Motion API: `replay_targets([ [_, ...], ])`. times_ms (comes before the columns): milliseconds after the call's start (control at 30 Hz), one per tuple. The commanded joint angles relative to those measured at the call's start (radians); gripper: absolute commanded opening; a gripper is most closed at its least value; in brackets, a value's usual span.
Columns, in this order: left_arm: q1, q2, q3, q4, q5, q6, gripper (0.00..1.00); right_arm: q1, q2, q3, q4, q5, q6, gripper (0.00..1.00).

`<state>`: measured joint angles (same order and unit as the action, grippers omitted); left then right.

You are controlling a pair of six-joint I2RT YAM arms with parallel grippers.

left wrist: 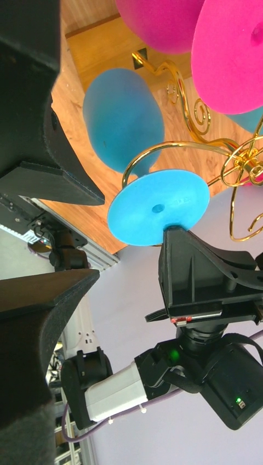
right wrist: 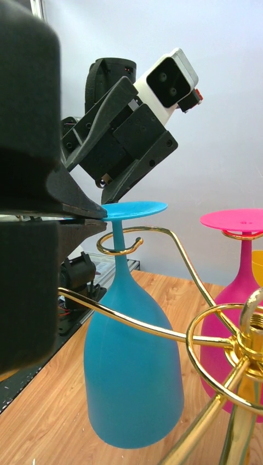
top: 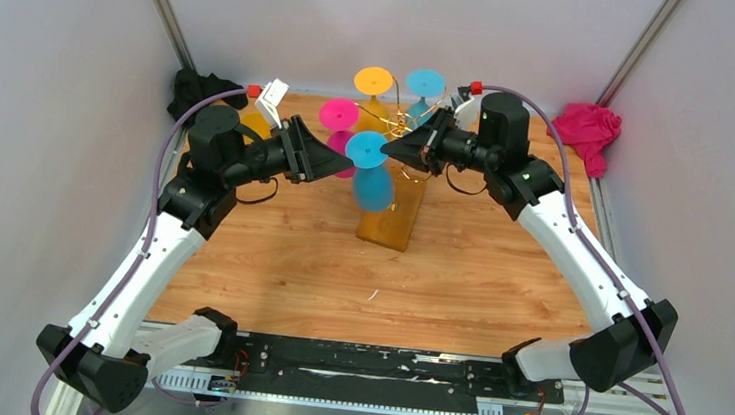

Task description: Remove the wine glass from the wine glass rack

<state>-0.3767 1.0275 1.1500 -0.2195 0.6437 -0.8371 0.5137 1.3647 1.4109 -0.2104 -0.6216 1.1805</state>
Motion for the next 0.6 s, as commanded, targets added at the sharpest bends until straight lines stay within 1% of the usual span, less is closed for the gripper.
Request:
replay_targets([
  [0,-0.008,-0.007,0.019,-0.003,0.011,0.013,0.51,0.022,-0.022,0.015,-0.018,0.005,-0.019,0.00],
  [267,-0.008,-0.009,0.022,-0.012,0.011,0.019,0.51,0.038,0.007,0.014,0.010,0.011,-0.006,0.00],
  [567,-0.008,-0.023,0.024,-0.018,0.016,0.026,0.51,0.040,0.061,0.052,0.016,0.018,-0.004,0.00],
])
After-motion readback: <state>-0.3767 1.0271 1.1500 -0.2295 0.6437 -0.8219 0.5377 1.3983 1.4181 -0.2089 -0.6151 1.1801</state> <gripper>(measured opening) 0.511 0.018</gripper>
